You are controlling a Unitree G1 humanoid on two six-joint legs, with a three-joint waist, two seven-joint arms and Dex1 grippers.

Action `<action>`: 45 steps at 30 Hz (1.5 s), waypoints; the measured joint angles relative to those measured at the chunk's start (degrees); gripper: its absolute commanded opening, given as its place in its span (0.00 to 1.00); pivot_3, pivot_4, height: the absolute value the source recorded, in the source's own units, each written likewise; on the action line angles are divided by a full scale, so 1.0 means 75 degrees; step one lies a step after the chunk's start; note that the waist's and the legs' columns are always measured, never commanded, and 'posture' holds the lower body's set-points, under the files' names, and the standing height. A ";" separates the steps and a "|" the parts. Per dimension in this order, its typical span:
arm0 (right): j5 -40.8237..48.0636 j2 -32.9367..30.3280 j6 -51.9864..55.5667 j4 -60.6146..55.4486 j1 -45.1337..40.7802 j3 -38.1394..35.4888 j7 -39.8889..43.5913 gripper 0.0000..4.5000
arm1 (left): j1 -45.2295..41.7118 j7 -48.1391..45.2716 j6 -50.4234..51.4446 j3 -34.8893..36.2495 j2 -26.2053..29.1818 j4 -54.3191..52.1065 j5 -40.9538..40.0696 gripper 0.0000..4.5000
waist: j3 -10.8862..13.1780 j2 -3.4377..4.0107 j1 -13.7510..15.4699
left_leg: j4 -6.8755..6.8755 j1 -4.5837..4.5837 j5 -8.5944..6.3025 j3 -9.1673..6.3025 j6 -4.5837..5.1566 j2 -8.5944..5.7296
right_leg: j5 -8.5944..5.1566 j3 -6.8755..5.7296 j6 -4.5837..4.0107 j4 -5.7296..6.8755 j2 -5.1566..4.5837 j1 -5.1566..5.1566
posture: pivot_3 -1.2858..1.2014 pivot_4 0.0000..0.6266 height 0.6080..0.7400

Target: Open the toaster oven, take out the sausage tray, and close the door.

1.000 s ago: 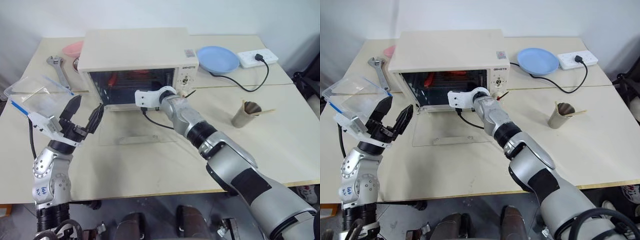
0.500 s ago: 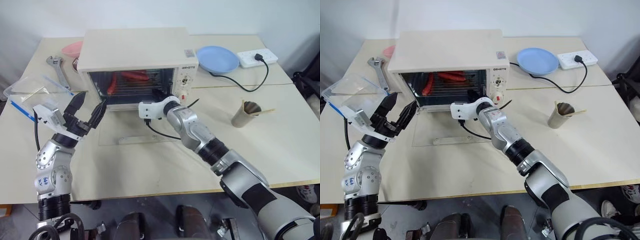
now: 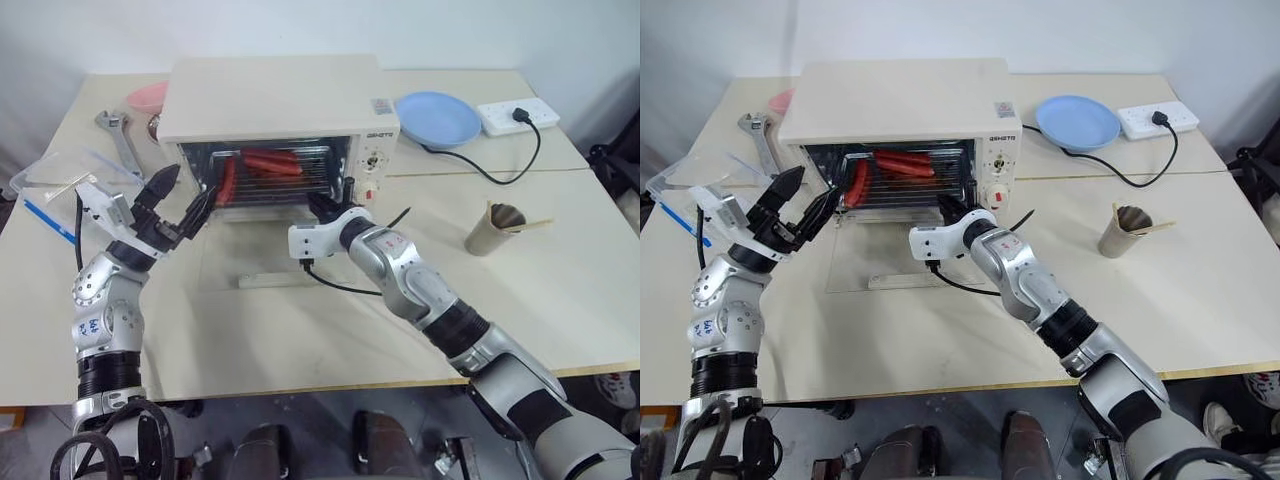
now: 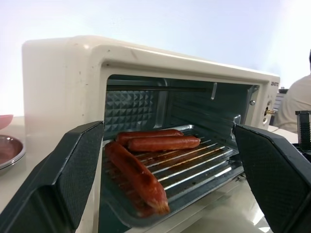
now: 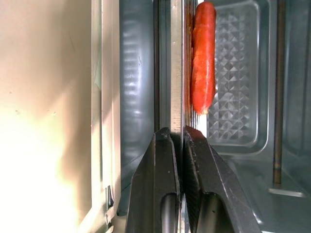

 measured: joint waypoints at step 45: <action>0.0678 -0.1629 -0.2337 -0.3722 0.3006 -0.1849 0.1153 0.01 | 0.2501 0.0789 0.4730 0.0833 0.1524 -0.2766 -0.1975 1.00 | 0.0003 -0.0012 0.0306 | 0.0010 0.0012 0.0004 0.0001 0.0005 0.0005 | 0.0000 0.0018 0.0000 -0.0017 -0.0001 0.0018 | 0.52 0.24 1.00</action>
